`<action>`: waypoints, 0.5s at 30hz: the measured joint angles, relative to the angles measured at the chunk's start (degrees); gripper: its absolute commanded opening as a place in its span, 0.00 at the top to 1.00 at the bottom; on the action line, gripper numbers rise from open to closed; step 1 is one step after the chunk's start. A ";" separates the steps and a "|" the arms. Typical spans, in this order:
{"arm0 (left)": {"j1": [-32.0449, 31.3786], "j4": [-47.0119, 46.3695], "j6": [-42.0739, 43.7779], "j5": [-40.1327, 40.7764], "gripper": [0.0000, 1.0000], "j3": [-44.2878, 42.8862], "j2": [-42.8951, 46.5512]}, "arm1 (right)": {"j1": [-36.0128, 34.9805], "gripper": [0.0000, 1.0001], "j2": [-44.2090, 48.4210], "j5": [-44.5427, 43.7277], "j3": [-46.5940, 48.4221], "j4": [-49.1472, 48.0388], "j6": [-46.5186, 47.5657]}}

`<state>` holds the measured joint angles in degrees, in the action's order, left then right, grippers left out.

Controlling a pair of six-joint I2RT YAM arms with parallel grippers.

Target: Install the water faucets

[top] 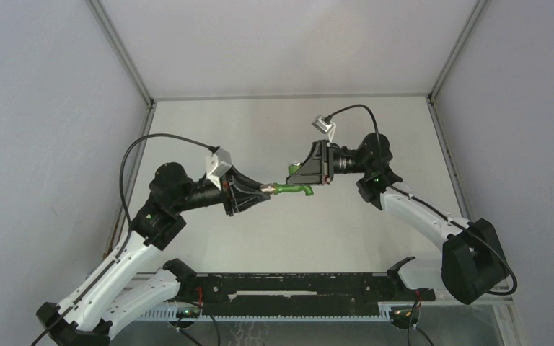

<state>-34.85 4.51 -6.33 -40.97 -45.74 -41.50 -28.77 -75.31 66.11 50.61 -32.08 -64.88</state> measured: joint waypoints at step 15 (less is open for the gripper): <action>-1.90 7.41 13.35 3.78 1.00 0.48 0.07 | 1.81 0.16 -3.56 4.81 -5.31 11.32 -22.05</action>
<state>-36.75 11.92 7.03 -37.19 -45.25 -41.43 -26.96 -78.87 70.91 45.30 -20.75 -86.94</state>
